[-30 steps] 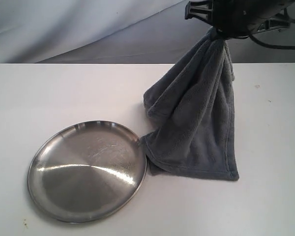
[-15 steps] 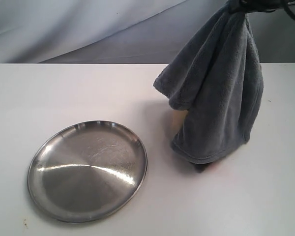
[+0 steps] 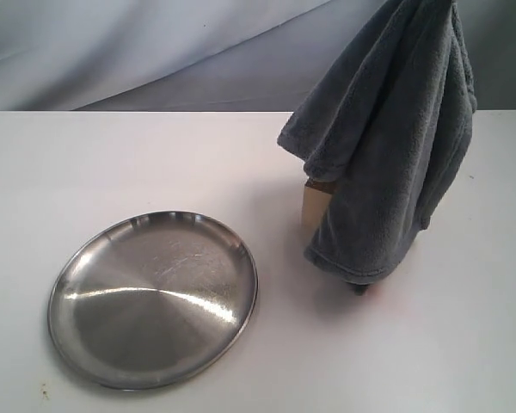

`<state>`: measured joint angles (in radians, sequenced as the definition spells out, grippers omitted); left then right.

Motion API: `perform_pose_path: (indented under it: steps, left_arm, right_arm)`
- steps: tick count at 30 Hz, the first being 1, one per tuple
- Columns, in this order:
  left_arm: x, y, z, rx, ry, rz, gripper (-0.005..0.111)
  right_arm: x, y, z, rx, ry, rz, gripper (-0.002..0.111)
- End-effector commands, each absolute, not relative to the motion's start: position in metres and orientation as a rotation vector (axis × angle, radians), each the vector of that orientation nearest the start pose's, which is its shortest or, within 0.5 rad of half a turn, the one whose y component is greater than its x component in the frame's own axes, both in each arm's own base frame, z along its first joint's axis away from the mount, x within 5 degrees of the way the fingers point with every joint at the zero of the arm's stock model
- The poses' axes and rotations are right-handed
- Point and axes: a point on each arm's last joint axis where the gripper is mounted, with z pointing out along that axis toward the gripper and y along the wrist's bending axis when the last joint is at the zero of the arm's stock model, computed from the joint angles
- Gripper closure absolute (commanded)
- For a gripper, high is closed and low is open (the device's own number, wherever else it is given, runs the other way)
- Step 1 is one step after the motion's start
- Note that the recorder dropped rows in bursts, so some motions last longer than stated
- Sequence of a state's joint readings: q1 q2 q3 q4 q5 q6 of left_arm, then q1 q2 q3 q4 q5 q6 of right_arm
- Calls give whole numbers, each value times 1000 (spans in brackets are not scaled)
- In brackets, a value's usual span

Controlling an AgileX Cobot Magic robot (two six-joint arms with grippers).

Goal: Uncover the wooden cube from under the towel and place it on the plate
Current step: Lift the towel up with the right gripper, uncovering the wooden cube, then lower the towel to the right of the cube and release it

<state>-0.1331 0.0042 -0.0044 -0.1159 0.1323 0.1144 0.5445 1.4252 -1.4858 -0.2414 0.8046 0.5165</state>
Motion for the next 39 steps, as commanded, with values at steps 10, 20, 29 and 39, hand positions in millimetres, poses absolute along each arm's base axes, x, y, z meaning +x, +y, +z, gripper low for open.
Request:
perform_pose_path:
  steps: [10, 20, 29, 39]
  left_arm:
    - [56, -9, 201, 120, 1612, -123, 107]
    - [56, -9, 201, 120, 1612, -123, 107]
    - [56, -9, 201, 120, 1612, -123, 107]
    - [56, -9, 201, 120, 1612, -123, 107]
  right_arm:
    - [265, 113, 419, -62, 2270, -74, 108]
    - [270, 116, 400, -72, 2332, -112, 108]
    - [280, 131, 351, -101, 2409, -39, 108]
    - [292, 142, 283, -109, 2578, -75, 108]
